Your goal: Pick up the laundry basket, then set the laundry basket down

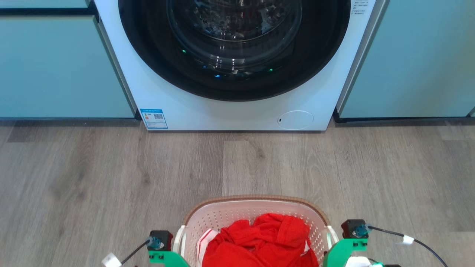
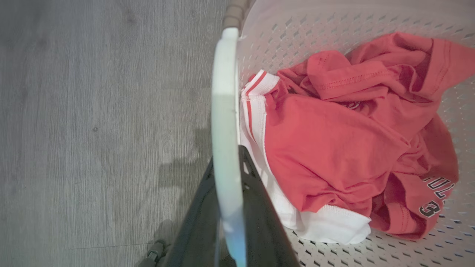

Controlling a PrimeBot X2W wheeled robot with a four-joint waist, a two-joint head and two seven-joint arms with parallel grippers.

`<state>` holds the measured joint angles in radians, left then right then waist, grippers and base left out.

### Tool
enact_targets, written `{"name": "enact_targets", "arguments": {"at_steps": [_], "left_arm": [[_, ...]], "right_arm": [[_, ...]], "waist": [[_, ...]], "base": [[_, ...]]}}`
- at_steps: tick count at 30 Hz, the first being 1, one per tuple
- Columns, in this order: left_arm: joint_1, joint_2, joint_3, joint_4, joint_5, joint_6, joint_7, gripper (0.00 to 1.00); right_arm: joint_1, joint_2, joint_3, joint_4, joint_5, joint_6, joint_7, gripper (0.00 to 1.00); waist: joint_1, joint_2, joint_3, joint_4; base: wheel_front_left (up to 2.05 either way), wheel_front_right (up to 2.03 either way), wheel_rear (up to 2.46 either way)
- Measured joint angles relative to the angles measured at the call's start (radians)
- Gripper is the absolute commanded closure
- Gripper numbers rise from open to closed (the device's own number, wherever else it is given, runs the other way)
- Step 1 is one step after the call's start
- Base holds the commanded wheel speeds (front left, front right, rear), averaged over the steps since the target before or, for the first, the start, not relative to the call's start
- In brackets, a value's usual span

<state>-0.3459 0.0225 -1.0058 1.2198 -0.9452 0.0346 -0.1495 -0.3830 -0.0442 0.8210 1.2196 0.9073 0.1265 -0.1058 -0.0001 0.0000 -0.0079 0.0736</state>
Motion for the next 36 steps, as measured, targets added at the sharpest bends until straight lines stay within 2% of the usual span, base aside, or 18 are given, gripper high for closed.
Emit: {"name": "enact_targets", "arguments": {"at_steps": [36], "left_arm": [[-0.007,0.000,-0.055,0.022,-0.061,-0.005,-0.011,1.00]], "right_arm": [[-0.032,0.001,0.154,0.032,0.132,0.000,-0.038,1.00]], "waist": [[0.0001,0.0000,0.017,-0.011]], "base": [[0.00,0.00,0.00]]}}
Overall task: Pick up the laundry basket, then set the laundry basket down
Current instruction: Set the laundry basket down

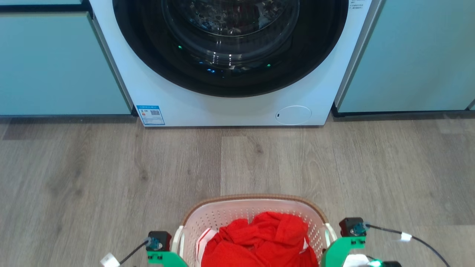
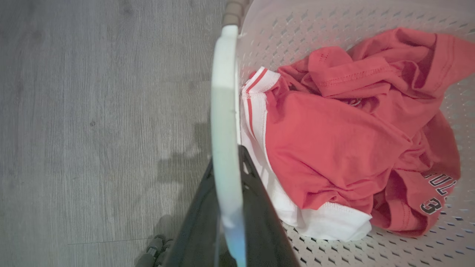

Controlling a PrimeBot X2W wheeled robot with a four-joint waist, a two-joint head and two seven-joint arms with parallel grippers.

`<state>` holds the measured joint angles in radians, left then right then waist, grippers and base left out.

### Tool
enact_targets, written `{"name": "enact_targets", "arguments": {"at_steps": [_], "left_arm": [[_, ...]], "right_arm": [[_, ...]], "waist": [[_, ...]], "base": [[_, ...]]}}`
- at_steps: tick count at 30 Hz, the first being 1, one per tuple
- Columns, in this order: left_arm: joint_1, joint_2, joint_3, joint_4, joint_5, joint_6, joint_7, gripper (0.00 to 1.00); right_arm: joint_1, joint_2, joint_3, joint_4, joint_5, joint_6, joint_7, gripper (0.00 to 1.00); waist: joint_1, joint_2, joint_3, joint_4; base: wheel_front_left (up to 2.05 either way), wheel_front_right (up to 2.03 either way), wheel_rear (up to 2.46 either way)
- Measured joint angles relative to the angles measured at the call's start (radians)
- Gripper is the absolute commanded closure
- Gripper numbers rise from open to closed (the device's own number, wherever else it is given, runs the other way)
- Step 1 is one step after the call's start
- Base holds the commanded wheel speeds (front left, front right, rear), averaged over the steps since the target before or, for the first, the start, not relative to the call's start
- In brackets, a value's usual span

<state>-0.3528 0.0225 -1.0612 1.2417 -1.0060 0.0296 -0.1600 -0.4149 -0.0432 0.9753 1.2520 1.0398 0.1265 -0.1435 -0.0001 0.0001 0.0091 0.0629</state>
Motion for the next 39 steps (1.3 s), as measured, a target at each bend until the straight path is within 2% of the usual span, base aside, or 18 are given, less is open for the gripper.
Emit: {"name": "enact_targets", "arguments": {"at_steps": [9,17,28,39], "left_arm": [[-0.049,0.000,-0.007,0.000,-0.011,0.000,-0.007,1.00],[-0.118,0.000,-0.014,0.001,-0.016,0.001,-0.024,1.00],[-0.331,0.001,-0.010,-0.001,-0.016,0.024,-0.063,1.00],[-0.476,-0.002,0.002,-0.013,-0.004,0.031,-0.080,1.00]], "right_arm": [[-0.055,0.000,0.023,0.010,0.015,0.000,-0.013,1.00],[-0.131,0.000,0.031,0.024,0.018,0.000,-0.035,1.00],[-0.359,-0.004,0.018,0.045,-0.010,0.000,-0.083,1.00],[-0.484,-0.026,-0.097,0.044,-0.130,0.000,-0.096,1.00]], "waist": [[0.0000,0.0000,0.040,-0.002],[0.0000,0.0000,0.120,-0.005],[0.0002,-0.0001,0.327,-0.001],[0.0004,-0.0001,0.540,0.012]], "base": [[0.00,0.00,0.00],[0.00,0.00,0.00],[0.00,0.00,0.00],[0.00,0.00,0.00]]}}
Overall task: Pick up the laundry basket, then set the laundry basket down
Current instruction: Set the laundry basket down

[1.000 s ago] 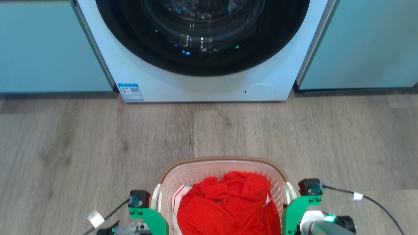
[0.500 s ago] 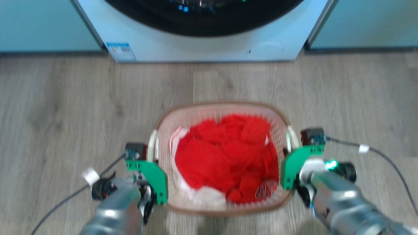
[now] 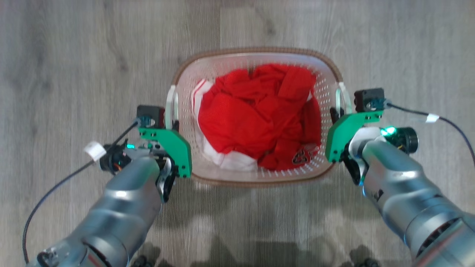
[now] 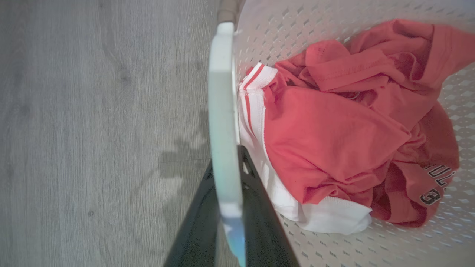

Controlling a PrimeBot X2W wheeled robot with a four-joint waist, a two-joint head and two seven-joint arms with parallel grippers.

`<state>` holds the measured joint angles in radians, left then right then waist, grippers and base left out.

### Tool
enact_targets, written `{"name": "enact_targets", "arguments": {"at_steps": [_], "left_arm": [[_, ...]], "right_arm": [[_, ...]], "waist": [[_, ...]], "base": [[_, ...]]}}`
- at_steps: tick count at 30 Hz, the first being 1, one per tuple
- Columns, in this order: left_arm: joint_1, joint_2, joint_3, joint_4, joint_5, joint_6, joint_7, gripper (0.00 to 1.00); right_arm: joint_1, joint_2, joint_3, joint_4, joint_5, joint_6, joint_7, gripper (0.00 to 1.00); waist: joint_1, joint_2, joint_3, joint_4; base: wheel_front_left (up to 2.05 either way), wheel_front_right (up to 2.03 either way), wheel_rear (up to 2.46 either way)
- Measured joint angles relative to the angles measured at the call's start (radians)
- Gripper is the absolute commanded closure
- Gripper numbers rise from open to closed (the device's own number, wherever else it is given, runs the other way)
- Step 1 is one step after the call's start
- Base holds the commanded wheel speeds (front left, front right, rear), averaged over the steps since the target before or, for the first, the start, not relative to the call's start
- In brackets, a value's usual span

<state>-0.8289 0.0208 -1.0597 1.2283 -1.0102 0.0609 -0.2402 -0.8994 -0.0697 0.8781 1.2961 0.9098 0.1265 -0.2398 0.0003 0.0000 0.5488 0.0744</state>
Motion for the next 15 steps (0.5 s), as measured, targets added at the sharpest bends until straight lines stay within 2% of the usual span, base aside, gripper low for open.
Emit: {"name": "enact_targets", "arguments": {"at_steps": [15], "left_arm": [[-0.124,0.000,0.038,-0.049,0.080,0.032,-0.005,1.00]], "right_arm": [[-0.112,-0.018,-0.177,-0.002,-0.182,0.000,-0.009,1.00]], "waist": [[-0.0001,0.0000,0.216,0.022]], "base": [[0.00,0.00,0.00]]}}
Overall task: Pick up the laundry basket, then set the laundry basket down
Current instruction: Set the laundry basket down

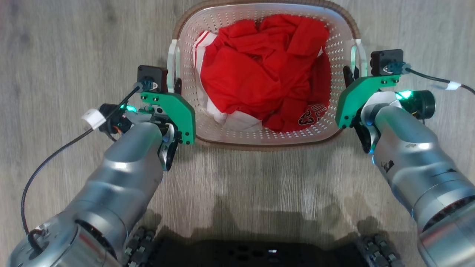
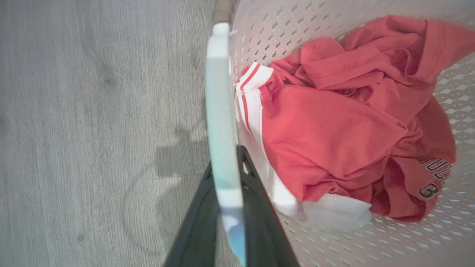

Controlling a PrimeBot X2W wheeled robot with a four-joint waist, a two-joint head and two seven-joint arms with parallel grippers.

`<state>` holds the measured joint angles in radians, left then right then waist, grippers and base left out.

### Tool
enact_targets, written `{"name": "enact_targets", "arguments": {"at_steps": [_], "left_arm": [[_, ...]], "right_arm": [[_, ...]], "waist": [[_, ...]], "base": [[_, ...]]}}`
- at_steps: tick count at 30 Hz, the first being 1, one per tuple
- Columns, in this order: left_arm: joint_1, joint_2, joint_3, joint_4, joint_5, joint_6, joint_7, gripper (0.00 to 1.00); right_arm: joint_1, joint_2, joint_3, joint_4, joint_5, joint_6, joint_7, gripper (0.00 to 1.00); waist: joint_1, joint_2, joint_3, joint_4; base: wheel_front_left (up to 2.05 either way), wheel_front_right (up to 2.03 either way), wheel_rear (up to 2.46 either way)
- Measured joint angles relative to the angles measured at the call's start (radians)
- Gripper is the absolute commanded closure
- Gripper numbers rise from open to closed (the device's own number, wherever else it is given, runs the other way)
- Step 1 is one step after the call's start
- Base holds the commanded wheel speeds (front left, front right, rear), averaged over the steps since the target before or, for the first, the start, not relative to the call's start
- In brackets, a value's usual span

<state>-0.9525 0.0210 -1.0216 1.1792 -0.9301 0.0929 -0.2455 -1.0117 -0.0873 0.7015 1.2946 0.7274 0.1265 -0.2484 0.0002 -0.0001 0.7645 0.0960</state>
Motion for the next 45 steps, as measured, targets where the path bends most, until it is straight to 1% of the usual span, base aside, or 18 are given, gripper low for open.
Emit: {"name": "enact_targets", "arguments": {"at_steps": [10,20,39,44,45], "left_arm": [[0.001,0.000,0.028,-0.024,0.035,0.005,-0.002,1.00],[0.001,0.000,0.033,-0.041,0.058,0.006,-0.002,1.00],[-0.001,0.000,0.029,-0.048,0.057,0.004,-0.003,1.00],[-0.001,0.000,0.017,-0.048,0.035,0.002,-0.004,1.00],[-0.001,0.000,0.013,-0.048,0.028,0.001,-0.004,1.00]], "right_arm": [[-0.001,0.000,-0.100,-0.002,-0.105,0.000,0.000,1.00],[-0.001,0.005,-0.200,-0.001,-0.213,0.003,-0.001,1.00],[-0.001,0.019,-0.359,-0.003,-0.378,0.003,0.011,1.00],[-0.001,0.021,-0.391,-0.003,-0.412,0.006,0.011,1.00],[-0.001,0.021,-0.398,-0.003,-0.418,0.006,0.012,0.95]], "waist": [[-0.0001,0.0001,0.037,0.006],[-0.0002,0.0001,0.083,0.010],[-0.0002,0.0001,0.114,0.013],[-0.0002,0.0001,0.115,0.015],[-0.0002,0.0001,0.114,0.015]], "base": [[0.00,0.00,0.00],[0.00,0.00,0.00],[0.00,0.00,0.00],[0.00,0.00,0.00],[0.00,0.00,0.00]]}}
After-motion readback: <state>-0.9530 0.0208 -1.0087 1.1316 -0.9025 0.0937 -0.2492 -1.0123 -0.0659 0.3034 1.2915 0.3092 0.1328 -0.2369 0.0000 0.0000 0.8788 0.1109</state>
